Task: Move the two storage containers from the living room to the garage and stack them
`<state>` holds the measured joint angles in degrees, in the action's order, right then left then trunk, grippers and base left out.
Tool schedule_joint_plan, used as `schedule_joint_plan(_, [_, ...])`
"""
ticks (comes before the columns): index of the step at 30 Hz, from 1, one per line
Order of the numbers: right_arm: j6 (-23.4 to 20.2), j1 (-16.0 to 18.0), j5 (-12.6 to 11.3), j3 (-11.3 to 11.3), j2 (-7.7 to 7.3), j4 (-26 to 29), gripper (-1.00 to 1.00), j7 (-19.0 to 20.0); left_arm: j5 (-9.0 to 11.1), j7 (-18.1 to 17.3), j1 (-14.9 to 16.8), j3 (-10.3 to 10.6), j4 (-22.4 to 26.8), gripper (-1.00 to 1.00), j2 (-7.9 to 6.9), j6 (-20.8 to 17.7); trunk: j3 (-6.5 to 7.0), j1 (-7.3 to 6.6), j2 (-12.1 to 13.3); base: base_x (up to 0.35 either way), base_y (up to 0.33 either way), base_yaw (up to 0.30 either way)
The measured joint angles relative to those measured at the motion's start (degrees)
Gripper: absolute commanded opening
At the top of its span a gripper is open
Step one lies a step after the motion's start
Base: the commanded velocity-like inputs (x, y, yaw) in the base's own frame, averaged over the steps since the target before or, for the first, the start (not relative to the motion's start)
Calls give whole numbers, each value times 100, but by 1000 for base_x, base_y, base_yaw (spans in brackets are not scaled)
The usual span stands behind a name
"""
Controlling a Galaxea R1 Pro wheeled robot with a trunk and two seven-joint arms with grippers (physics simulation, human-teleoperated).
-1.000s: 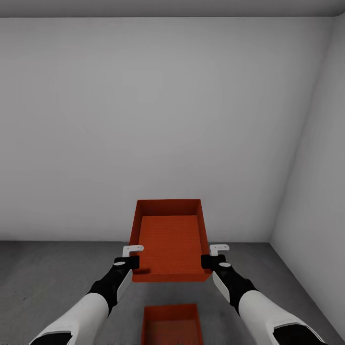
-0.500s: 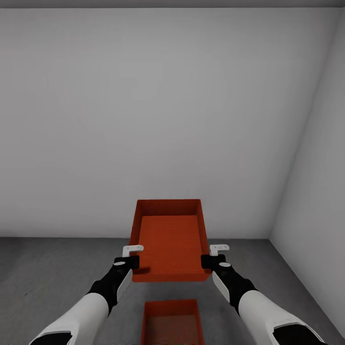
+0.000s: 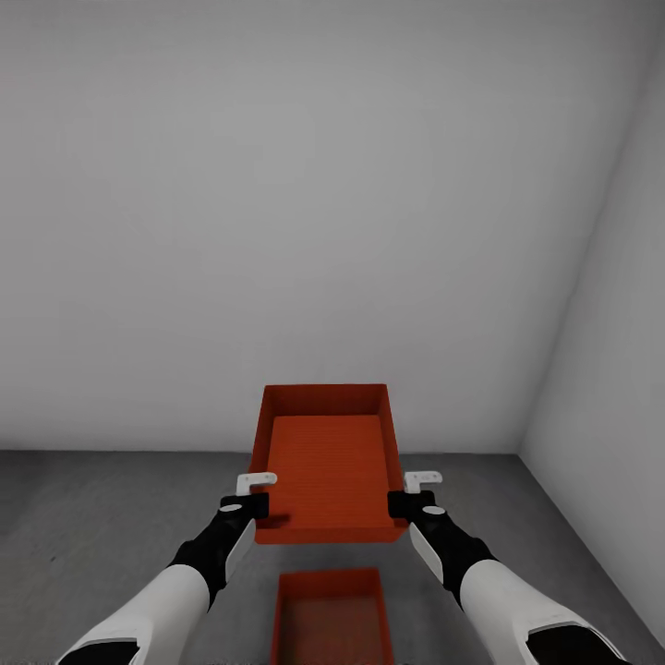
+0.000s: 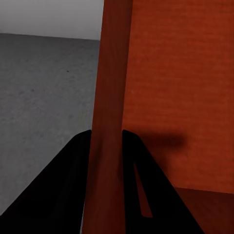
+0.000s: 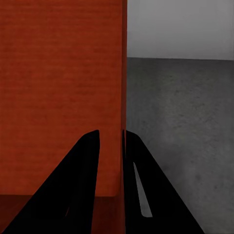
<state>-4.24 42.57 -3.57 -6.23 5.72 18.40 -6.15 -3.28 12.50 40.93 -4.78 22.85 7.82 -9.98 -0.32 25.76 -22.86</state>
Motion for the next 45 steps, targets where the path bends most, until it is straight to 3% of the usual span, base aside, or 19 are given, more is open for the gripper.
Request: schedule_joint_plan(45, [-1,0,0,-2,5,-17,-100,-5,-23,-14,-3,-32,-13,-100,0,0,-400,-1,8,0,0,0])
